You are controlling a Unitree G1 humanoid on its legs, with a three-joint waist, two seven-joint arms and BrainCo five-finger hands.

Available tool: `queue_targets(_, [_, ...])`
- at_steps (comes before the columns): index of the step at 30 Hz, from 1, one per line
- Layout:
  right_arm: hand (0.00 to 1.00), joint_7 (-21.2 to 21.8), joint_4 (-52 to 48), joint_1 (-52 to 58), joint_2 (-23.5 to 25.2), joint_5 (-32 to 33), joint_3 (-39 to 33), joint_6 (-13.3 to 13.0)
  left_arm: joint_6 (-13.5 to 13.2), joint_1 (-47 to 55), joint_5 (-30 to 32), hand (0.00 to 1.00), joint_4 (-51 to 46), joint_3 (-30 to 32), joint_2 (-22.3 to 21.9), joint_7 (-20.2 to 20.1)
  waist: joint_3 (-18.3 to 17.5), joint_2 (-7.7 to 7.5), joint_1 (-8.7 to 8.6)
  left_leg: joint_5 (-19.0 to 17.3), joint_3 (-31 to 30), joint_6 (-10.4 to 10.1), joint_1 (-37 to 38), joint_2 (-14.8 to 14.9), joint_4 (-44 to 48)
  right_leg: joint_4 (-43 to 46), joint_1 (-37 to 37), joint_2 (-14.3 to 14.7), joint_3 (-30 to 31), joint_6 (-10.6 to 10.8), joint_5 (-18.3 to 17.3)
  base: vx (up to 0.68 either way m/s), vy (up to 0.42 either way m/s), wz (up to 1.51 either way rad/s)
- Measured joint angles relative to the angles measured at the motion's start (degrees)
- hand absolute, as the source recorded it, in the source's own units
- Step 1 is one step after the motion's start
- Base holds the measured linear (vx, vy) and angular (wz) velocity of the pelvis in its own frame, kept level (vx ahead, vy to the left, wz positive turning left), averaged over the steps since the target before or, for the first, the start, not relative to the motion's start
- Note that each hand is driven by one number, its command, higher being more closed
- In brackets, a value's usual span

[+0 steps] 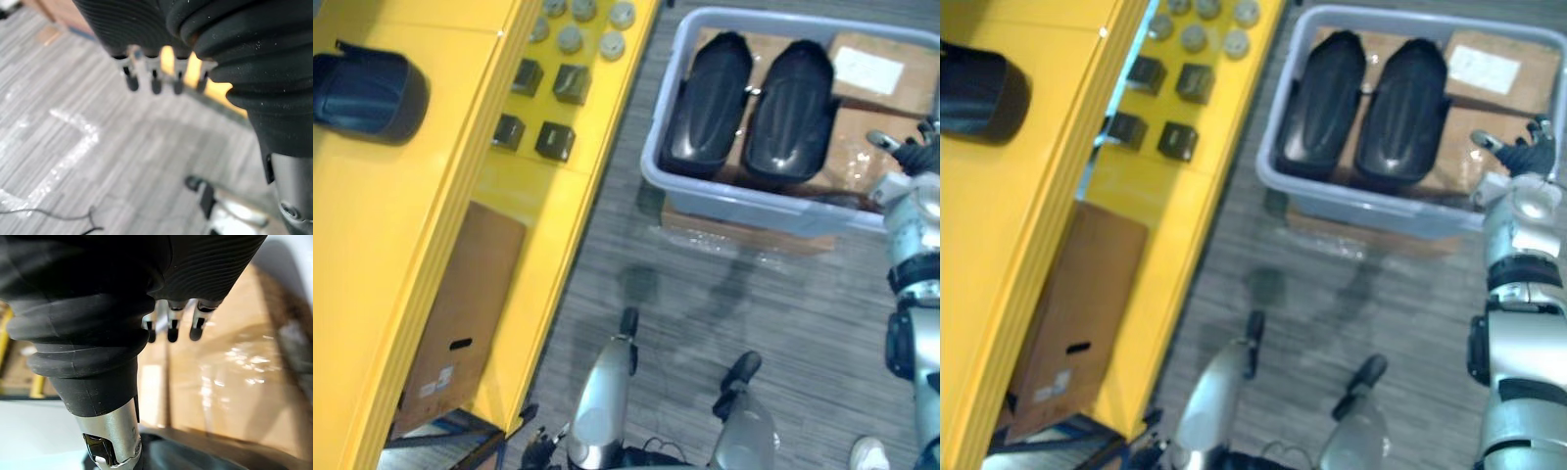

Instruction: Walk over and take plastic housings, then place them on the shelf

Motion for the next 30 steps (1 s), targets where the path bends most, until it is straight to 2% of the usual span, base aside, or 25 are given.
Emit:
queue_targets(3, [0.0,-2.24,1.27,-1.97,-3.04,0.12,1.09,1.24,-0.26,-0.73,-1.78,0.0,0.43,-0.96,-0.73,-0.35,0.33,1.13,1.17,-0.02,-0.57,0.12,-1.87,-0.5,0.93,0.94,-1.53,-0.55,-0.15,0.01,-0.01,-0.05,0.044,0.09])
queue_targets(7, [0.0,-3.67,2.24,-4.11,-4.29,0.16,3.26,2.87,-0.4,-1.22,-2.89,0.0,2.03,-2.97,-0.82,-0.88,0.26,1.25,2.52,-0.06,-0.77,0.3,-3.7,-0.54,1.84,2.03,-3.31,-0.67,-0.11,-0.12,-0.31,-0.01,0.008,0.01])
queue_targets(15, [0.0,-9.89,2.47,-5.31,-6.71,-0.03,5.95,1.12,-1.43,-1.47,-5.61,0.0,2.42,-6.23,-1.33,-2.34,-1.26,3.48,5.44,-1.23,-1.08,0.67,-7.3,-0.63,4.93,5.96,-6.94,-1.53,0.08,-0.24,-2.15,0.0,0.003,0.01])
queue_targets(19, [0.0,-10.86,2.41,-6.24,-7.83,-0.16,7.84,1.37,-1.42,-1.94,-6.64,0.0,2.67,-7.69,-1.39,-2.61,-2.13,4.72,6.21,-2.43,-1.34,0.91,-8.64,-0.61,7.04,6.88,-7.71,-1.97,0.06,-0.19,-3.03,-0.01,0.025,0.02])
queue_targets(21, [0.0,-10.99,2.43,-6.49,-9.12,-0.16,8.44,1.89,-1.46,-2.35,-6.81,0.0,2.66,-8.52,-1.49,-2.9,-2.72,5.55,7.13,-2.68,-1.39,1.09,-9.62,-0.64,7.68,6.93,-8.36,-2.05,-0.02,-0.18,-3.02,0.0,0.0,0.0])
queue_targets(26, [0.0,-11.04,2.57,-6.52,-10.12,-0.57,9.7,5.09,-1.63,-2.4,-8.82,0.0,2.66,-9.32,-1.82,-3.89,-3.18,6.19,8.57,-3.25,-1.48,1.25,-11.33,-0.66,8.52,6.43,-9.33,-1.99,-0.36,-0.12,-2.96,0.03,0.003,0.01])
queue_targets(30, [0.0,-10.92,2.46,-6.97,-12.95,-2.8,10.01,7.89,-1.84,-2.89,-9.63,0.0,2.76,-10.01,-1.93,-4.47,-3.51,6.65,10.16,-3.73,-1.66,1.42,-12.37,-0.86,8.86,5.68,-9.61,-2.01,-0.89,0.22,-2.76,0.04,-0.001,0.05])
